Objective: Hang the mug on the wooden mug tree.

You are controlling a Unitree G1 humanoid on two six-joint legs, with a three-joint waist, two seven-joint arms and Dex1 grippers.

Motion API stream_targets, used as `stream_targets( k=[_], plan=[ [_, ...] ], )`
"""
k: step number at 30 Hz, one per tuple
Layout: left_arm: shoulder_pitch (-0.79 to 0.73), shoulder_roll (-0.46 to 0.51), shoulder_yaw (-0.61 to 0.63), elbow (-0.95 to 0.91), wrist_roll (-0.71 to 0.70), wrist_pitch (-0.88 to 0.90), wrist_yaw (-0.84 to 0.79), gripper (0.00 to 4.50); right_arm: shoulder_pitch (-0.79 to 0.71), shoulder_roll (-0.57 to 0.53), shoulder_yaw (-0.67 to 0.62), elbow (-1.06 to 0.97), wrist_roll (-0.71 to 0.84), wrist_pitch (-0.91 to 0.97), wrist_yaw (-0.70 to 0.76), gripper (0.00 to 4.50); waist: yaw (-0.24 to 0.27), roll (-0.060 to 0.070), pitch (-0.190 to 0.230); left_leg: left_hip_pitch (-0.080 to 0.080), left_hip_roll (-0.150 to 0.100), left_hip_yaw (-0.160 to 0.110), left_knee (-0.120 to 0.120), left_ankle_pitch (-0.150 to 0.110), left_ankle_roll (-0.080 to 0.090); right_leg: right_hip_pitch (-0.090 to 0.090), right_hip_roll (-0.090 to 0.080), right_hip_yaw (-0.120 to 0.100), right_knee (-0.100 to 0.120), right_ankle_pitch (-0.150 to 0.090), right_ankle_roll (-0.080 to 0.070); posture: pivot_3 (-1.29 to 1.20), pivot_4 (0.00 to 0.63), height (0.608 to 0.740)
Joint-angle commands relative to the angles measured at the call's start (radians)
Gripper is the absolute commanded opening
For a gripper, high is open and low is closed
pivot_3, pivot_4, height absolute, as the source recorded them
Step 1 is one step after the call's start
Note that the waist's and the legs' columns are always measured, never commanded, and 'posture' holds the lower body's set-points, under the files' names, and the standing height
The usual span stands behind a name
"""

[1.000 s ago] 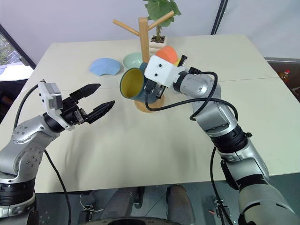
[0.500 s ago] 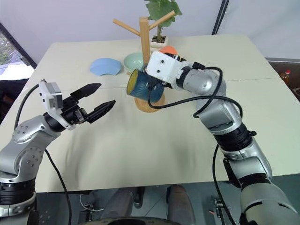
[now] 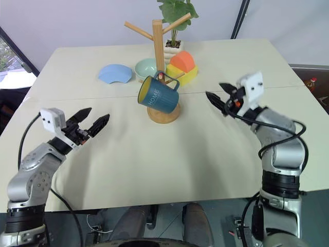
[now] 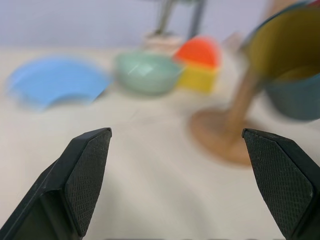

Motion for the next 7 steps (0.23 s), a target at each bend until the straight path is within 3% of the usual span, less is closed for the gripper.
stream_targets(
  k=[1,7],
  plan=[
    [0.017,-0.033,0.050,0.044,0.050,-0.076,0.071,4.50,0.038,0.020,-0.001,0.086,0.004,-0.147,-0.004,2.89,0.000,0.000,0.000,0.000,0.000,0.000,0.000,0.000,0.000,0.000,0.000,0.000,0.000,0.000,0.000,0.00,0.150,0.740],
    [0.099,-0.070,0.058,0.048,0.089,-0.129,0.099,4.50,0.057,0.046,0.009,0.233,0.060,-0.231,0.049,2.89,-0.004,0.000,0.000,0.000,0.000,0.003,0.000,0.000,0.000,0.000,0.000,0.002,0.000,0.000,0.000,0.00,0.150,0.740]
  ],
)
